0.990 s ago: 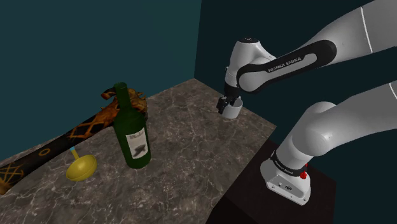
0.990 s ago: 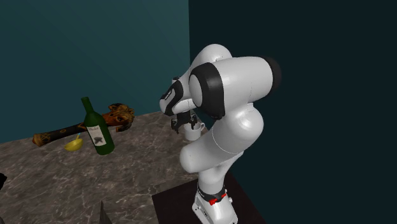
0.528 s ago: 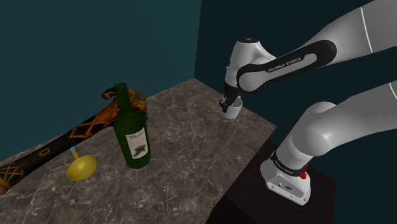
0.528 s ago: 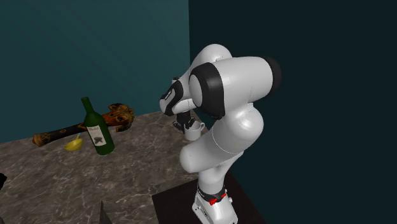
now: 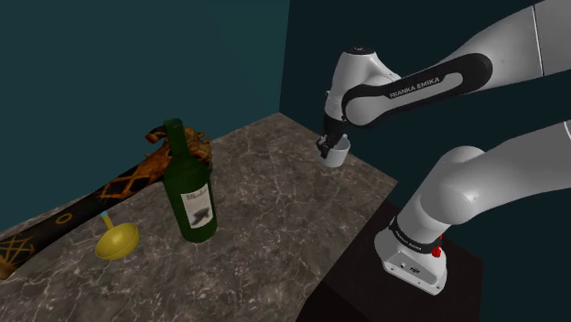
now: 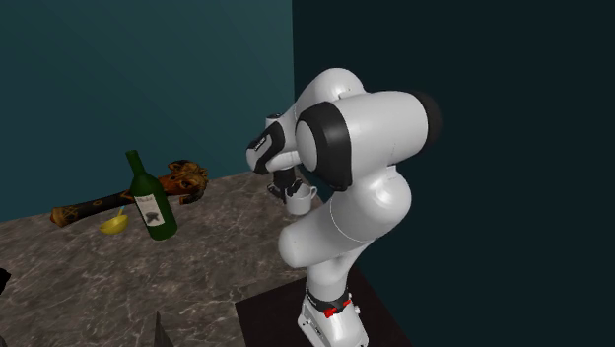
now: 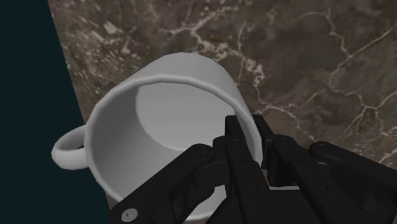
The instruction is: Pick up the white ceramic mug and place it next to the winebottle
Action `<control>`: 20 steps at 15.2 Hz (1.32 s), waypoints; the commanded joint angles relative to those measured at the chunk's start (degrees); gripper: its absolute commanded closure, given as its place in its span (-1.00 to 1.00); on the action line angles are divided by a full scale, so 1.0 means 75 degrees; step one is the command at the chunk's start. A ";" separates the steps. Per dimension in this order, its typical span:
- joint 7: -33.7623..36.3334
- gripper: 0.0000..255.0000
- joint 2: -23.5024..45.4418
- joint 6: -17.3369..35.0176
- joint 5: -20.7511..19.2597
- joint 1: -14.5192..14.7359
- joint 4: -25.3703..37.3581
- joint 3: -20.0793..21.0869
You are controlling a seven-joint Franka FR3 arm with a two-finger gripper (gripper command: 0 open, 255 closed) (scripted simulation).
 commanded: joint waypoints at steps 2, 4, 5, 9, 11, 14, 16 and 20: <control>-0.0025 1.00 -0.0236 -0.0409 0.0017 0.0014 0.0171 -0.0013; -0.0041 1.00 -0.0377 -0.0679 0.0025 0.0020 0.0300 -0.0021; -0.0049 1.00 -0.0442 -0.0811 0.0028 0.0023 0.0367 -0.0025; -0.0078 1.00 -0.0671 -0.1326 0.0040 0.0032 0.0652 -0.0039; -0.0091 1.00 -0.0768 -0.1574 0.0045 0.0035 0.0805 -0.0045; -0.0110 1.00 -0.0891 -0.1936 0.0050 0.0038 0.1045 -0.0053; -0.0121 1.00 -0.0959 -0.2171 0.0053 0.0039 0.1212 -0.0059; -0.0143 1.00 -0.1065 -0.2627 0.0056 0.0040 0.1562 -0.0068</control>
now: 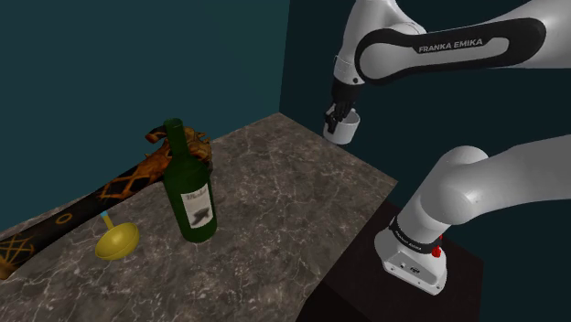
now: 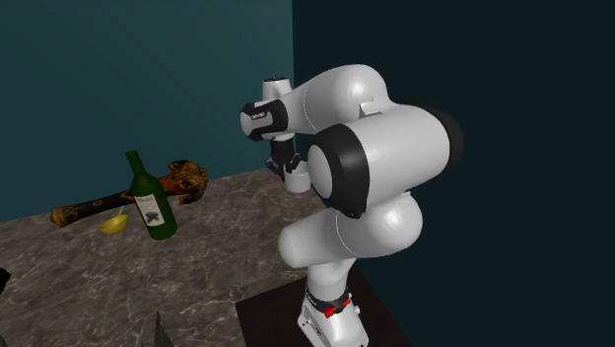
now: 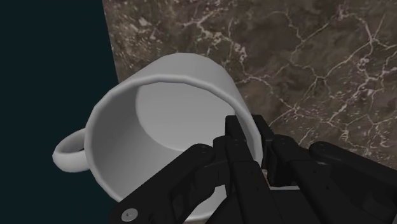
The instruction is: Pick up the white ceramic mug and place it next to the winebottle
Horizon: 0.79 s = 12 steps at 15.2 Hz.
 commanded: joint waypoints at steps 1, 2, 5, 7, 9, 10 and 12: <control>-0.0016 1.00 -0.0057 -0.0244 0.0000 -0.0001 0.0186 -0.0007; -0.0021 1.00 -0.0075 -0.0354 0.0000 -0.0001 0.0278 -0.0009; -0.0036 1.00 -0.0116 -0.0679 0.0002 -0.0002 0.0562 -0.0015; -0.0046 1.00 -0.0133 -0.0891 0.0002 -0.0003 0.0757 -0.0018; -0.0055 1.00 -0.0142 -0.1099 0.0002 -0.0004 0.0957 -0.0021; -0.0059 1.00 -0.0144 -0.1203 0.0002 -0.0005 0.1058 -0.0022; -0.0069 1.00 -0.0141 -0.1407 0.0002 -0.0007 0.1265 -0.0025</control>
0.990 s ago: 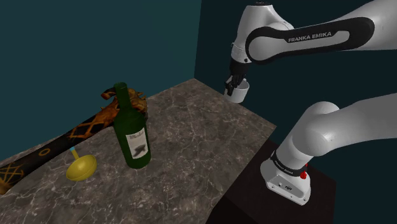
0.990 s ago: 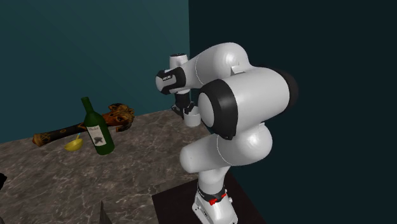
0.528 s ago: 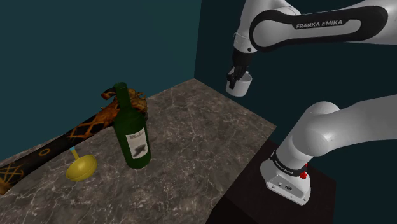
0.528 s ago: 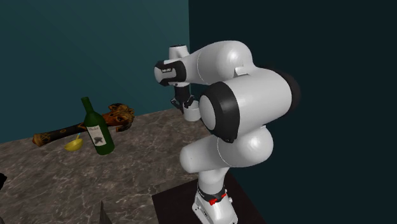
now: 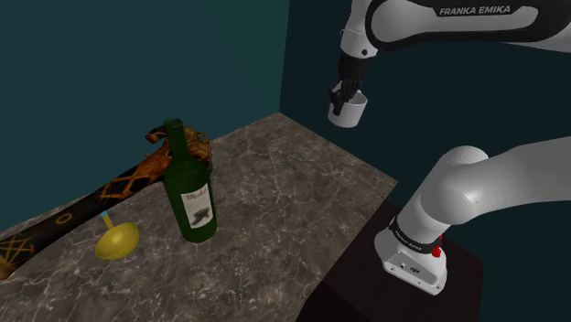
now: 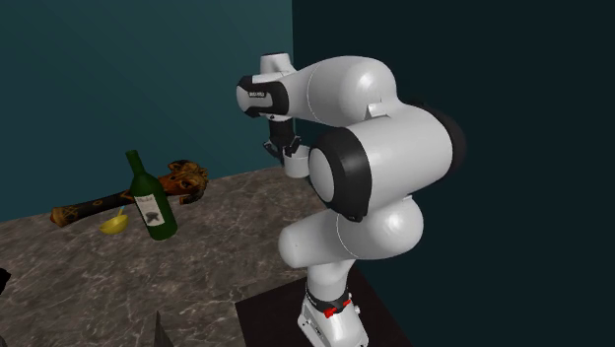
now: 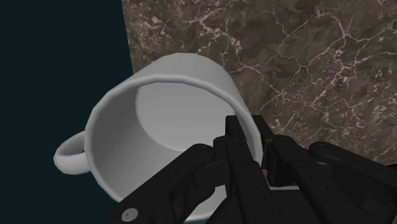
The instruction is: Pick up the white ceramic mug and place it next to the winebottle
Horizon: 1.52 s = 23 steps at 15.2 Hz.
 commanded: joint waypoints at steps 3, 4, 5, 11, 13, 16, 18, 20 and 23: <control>-0.0005 1.00 0.0007 -0.0404 0.0007 0.0002 0.0409 0.0006; -0.0010 1.00 0.0016 -0.0503 0.0006 0.0001 0.0517 0.0005; -0.0014 1.00 0.0027 -0.0602 0.0006 0.0000 0.0627 0.0004; -0.0038 1.00 0.0126 -0.1186 0.0002 -0.0008 0.1310 0.0000; -0.0046 1.00 0.0171 -0.1377 0.0001 -0.0010 0.1547 -0.0002; -0.0058 1.00 0.0250 -0.1663 -0.0002 -0.0015 0.1912 -0.0003; -0.0065 1.00 0.0309 -0.1852 -0.0004 -0.0018 0.2161 -0.0003; -0.0073 1.00 0.0375 -0.2042 -0.0006 -0.0022 0.2416 -0.0004; -0.0084 1.00 0.0483 -0.2325 -0.0009 -0.0027 0.2808 -0.0004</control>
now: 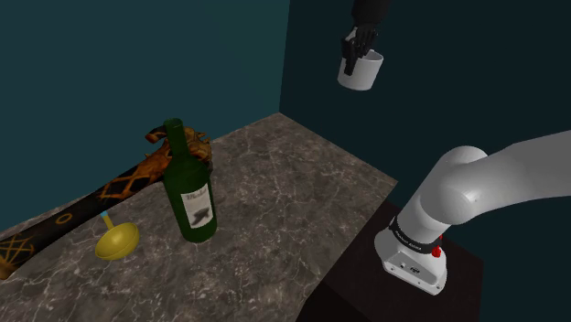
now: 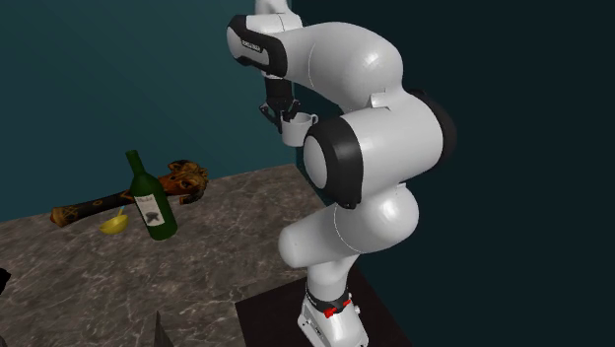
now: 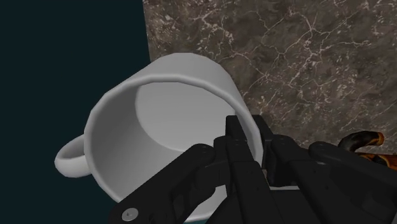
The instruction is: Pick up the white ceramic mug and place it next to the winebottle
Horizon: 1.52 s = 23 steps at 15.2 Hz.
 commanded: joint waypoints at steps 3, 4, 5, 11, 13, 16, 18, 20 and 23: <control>-0.0015 1.00 0.0148 -0.0385 -0.0004 -0.0007 0.0532 0.0000; -0.0018 1.00 0.0191 -0.0480 -0.0006 -0.0009 0.0670 0.0001; -0.0022 1.00 0.0236 -0.0575 -0.0007 -0.0011 0.0810 0.0001; -0.0043 1.00 0.0534 -0.1151 -0.0017 -0.0023 0.1684 0.0005; -0.0050 1.00 0.0645 -0.1346 -0.0021 -0.0027 0.1991 0.0007; -0.0060 1.00 0.0825 -0.1643 -0.0027 -0.0033 0.2467 0.0011; 0.0120 1.00 0.0952 -0.1629 0.0038 -0.0001 0.2574 0.0157; 0.0479 1.00 0.1222 -0.1590 0.0155 0.0063 0.2796 0.0447; 0.1022 1.00 0.1683 -0.1542 0.0286 0.0154 0.3201 0.0882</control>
